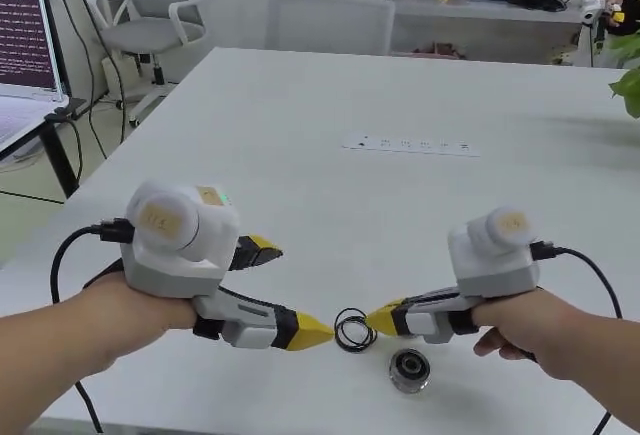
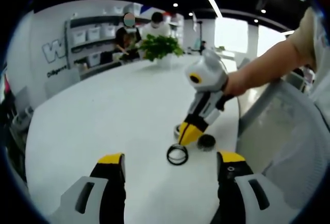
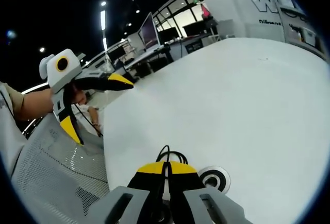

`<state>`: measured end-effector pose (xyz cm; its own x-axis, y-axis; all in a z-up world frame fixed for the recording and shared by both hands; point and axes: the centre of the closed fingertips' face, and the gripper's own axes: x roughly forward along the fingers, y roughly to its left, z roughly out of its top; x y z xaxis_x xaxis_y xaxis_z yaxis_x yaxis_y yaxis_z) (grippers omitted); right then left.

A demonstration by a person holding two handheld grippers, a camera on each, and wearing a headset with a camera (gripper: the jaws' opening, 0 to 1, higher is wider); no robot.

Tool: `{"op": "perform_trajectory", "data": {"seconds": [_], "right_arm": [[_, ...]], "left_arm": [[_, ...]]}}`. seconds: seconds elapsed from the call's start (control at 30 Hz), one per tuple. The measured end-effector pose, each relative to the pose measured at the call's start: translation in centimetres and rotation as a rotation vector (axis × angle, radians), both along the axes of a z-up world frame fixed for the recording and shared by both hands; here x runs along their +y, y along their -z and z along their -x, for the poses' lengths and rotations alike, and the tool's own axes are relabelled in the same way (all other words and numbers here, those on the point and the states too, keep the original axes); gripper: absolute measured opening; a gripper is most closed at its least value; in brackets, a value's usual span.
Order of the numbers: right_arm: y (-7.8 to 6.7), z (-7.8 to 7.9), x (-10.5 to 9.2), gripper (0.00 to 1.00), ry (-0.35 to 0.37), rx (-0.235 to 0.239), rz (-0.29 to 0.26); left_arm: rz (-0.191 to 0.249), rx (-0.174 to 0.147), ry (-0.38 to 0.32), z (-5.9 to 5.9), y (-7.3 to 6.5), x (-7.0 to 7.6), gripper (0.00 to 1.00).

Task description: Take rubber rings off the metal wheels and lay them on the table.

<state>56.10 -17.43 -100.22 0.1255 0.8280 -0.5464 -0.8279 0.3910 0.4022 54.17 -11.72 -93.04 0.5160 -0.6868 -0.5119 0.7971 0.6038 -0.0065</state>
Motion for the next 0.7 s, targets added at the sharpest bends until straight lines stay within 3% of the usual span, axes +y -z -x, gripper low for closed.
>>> {"op": "perform_trajectory", "data": {"seconds": [0.27,0.7], "right_arm": [[0.26,-0.39,-0.24,0.04,0.008,-0.022,0.017],[-0.45,-0.12,-0.10,0.24,-0.005,-0.051,0.014]], "left_arm": [[-0.003,0.006,-0.003,-0.04,0.12,0.03,0.73],[-0.012,0.019,0.000,0.10,0.36,0.12,0.73]]}}
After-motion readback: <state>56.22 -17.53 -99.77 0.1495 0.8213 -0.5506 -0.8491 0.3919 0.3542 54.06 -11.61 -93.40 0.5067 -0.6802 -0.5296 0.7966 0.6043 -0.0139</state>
